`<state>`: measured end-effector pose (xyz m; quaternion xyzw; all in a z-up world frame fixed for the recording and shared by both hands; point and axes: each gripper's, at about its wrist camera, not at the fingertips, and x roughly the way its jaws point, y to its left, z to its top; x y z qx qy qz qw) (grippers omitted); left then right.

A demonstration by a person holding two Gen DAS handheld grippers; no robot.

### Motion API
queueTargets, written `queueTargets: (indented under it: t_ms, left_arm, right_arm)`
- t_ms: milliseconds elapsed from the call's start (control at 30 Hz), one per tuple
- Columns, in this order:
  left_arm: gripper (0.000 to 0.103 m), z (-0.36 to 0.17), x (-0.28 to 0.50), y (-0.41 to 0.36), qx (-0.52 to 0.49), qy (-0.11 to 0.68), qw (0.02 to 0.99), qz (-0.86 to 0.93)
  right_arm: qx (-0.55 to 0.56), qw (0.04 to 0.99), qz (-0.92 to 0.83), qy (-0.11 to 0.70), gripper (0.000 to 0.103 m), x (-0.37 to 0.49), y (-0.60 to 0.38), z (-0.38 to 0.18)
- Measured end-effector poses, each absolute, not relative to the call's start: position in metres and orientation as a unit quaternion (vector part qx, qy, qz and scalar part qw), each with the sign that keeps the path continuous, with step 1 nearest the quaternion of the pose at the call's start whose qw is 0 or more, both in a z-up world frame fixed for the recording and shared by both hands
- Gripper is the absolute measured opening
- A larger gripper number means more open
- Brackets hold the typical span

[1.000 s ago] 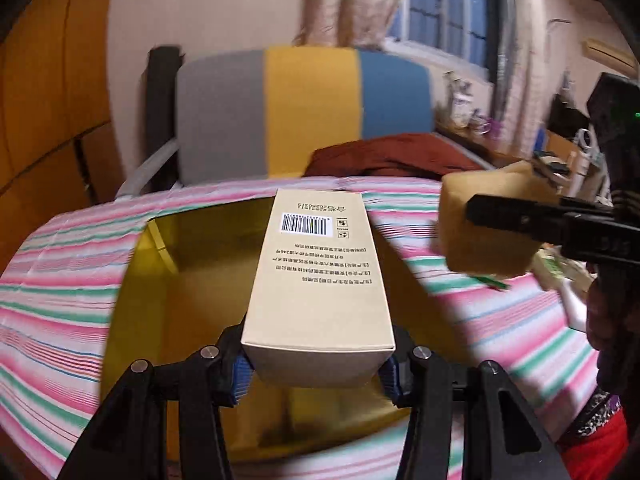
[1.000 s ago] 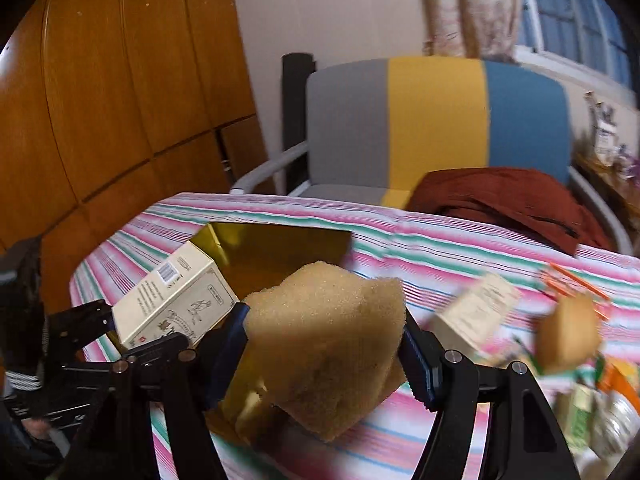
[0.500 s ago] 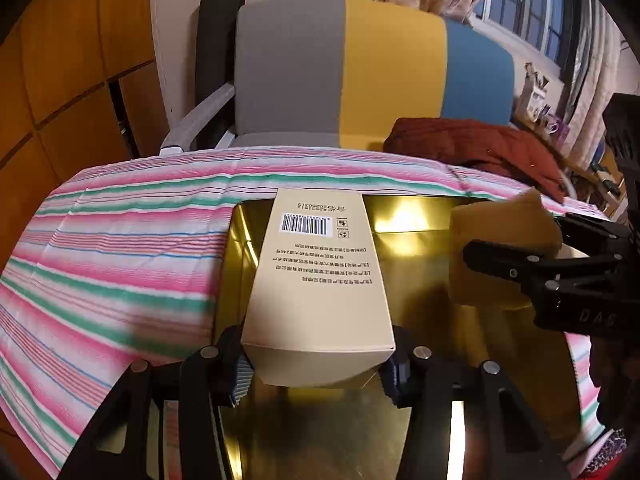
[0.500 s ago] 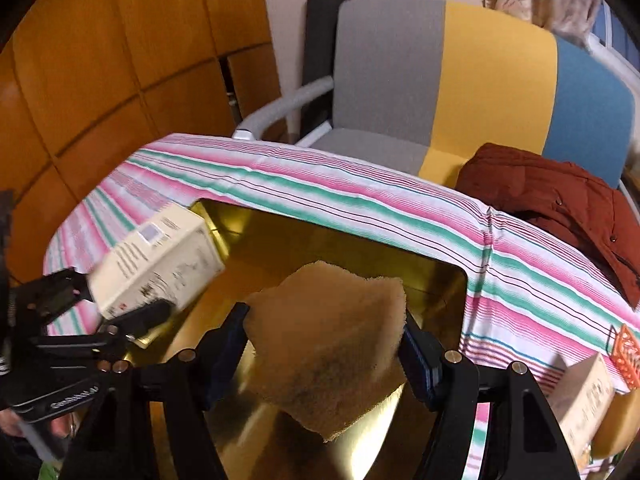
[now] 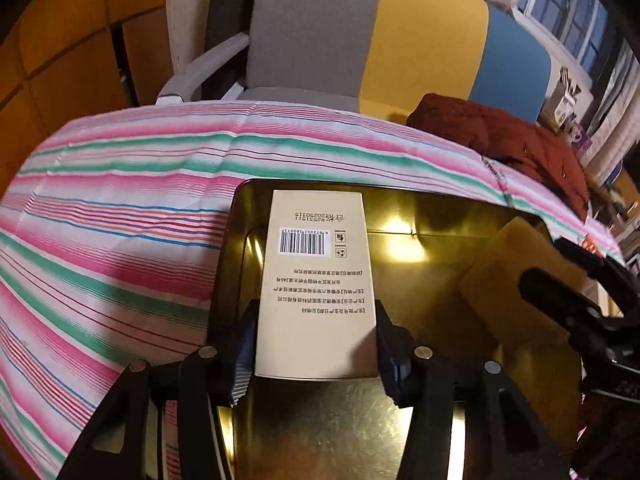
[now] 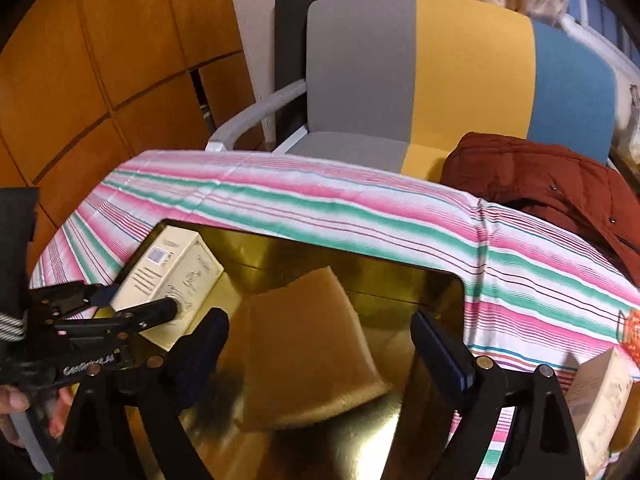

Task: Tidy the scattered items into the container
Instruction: 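Carry box and sponge into the gold tray and open both tools, then withdraw both tools from the tray back toward the items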

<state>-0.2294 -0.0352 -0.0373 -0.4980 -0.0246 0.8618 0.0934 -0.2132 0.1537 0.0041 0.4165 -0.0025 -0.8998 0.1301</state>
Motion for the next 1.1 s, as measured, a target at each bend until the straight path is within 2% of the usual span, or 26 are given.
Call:
queueTargets:
  t_ms: [267,433,533,633,733,1100]
  left_arm:
    - [0.052,-0.025,-0.217,-0.043,-0.473,-0.027,0.090,0.876]
    - [0.052,-0.024,-0.215,-0.033,-0.466,0.017,0.081,0.881]
    - [0.054,-0.036,-0.220,-0.021,-0.492,0.070,0.075,0.865]
    - [0.055,-0.037,-0.218,-0.025,-0.496,0.048,0.076,0.864]
    - [0.055,-0.013,-0.201,-0.034,-0.441,0.013,0.069,0.895]
    - [0.057,0.008,-0.161,-0.037,-0.381,0.002,0.081,0.921]
  right_arm:
    - [0.376,0.141,-0.915,-0.044,0.096,-0.185,0.171,0.024]
    - [0.354,0.144,-0.923,-0.044,0.096,-0.162,0.174,0.031]
    - [0.350,0.144,-0.924,-0.047,0.097,-0.148,0.179,0.034]
    - [0.350,0.148,-0.923,-0.056,0.098,-0.133,0.185,0.034]
    - [0.340,0.149,-0.926,-0.060,0.099,-0.115,0.192,0.035]
    - [0.319,0.135,-0.931,-0.113,0.102,-0.066,0.234,0.025]
